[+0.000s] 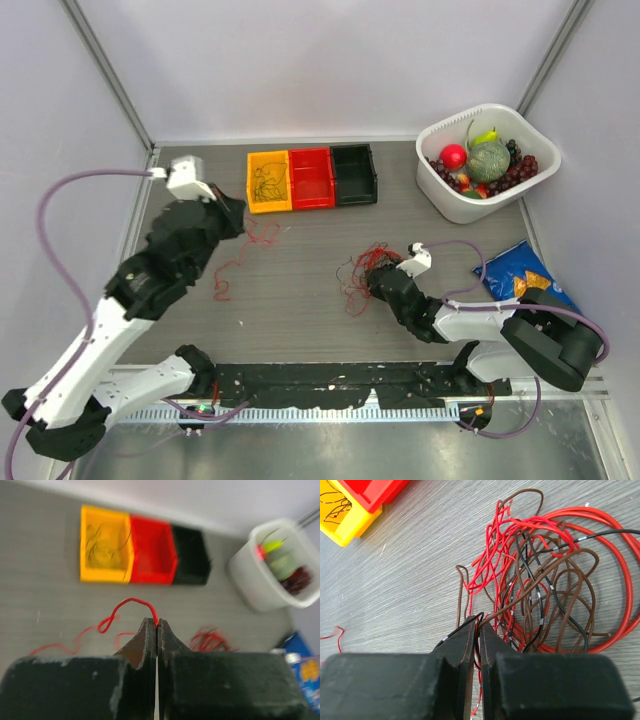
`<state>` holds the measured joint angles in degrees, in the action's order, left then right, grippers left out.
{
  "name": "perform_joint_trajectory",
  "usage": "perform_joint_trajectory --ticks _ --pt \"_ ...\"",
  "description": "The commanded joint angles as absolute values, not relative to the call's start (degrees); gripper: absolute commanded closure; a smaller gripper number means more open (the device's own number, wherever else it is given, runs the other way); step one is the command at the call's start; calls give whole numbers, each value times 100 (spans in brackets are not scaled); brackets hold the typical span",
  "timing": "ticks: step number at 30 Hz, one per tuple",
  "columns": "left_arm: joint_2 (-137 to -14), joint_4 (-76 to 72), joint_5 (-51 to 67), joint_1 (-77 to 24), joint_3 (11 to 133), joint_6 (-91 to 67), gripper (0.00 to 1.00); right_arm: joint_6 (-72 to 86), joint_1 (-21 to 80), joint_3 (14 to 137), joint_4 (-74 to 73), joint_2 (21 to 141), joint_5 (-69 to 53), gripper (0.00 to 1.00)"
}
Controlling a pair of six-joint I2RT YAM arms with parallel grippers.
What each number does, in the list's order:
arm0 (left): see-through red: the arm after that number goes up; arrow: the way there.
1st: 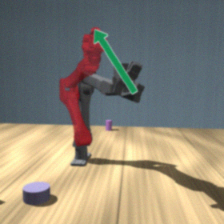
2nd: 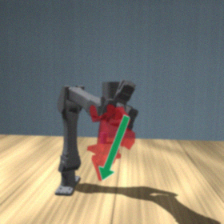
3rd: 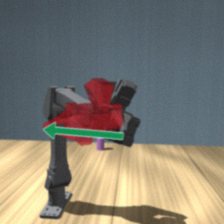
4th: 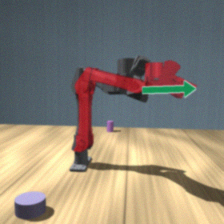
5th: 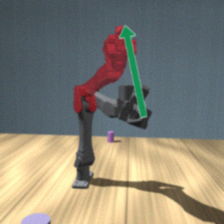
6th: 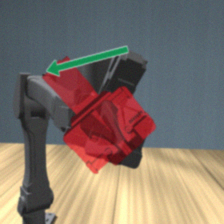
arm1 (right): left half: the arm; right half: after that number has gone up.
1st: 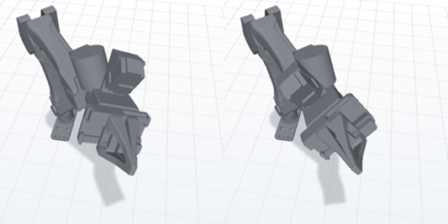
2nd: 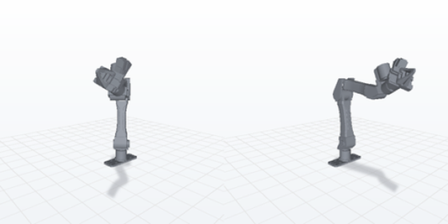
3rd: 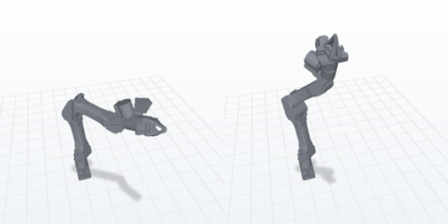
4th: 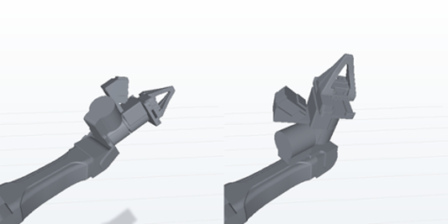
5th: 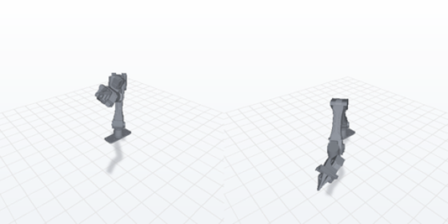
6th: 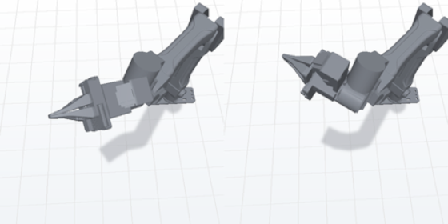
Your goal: Untangle the cables
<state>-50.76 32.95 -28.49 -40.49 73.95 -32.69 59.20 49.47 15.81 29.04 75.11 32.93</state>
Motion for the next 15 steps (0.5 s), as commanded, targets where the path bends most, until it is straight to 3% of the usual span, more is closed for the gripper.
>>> perform_joint_trajectory --ticks 1,11,13,15 --pt "-5053 2962 -3137 -4061 6269 -4095 100 5792 4939 1564 3322 7497 3340 89" --pt "-5308 3646 -4701 -4052 4650 -5289 100 5704 4939 1556 3401 7488 3191 88" --pt "-5309 3787 -4755 -4052 4457 -5685 93 5695 4939 1547 3428 7497 3164 88" --pt "-5317 3823 -4842 -4052 4246 -5835 76 5678 4939 1556 3437 7506 3147 87"
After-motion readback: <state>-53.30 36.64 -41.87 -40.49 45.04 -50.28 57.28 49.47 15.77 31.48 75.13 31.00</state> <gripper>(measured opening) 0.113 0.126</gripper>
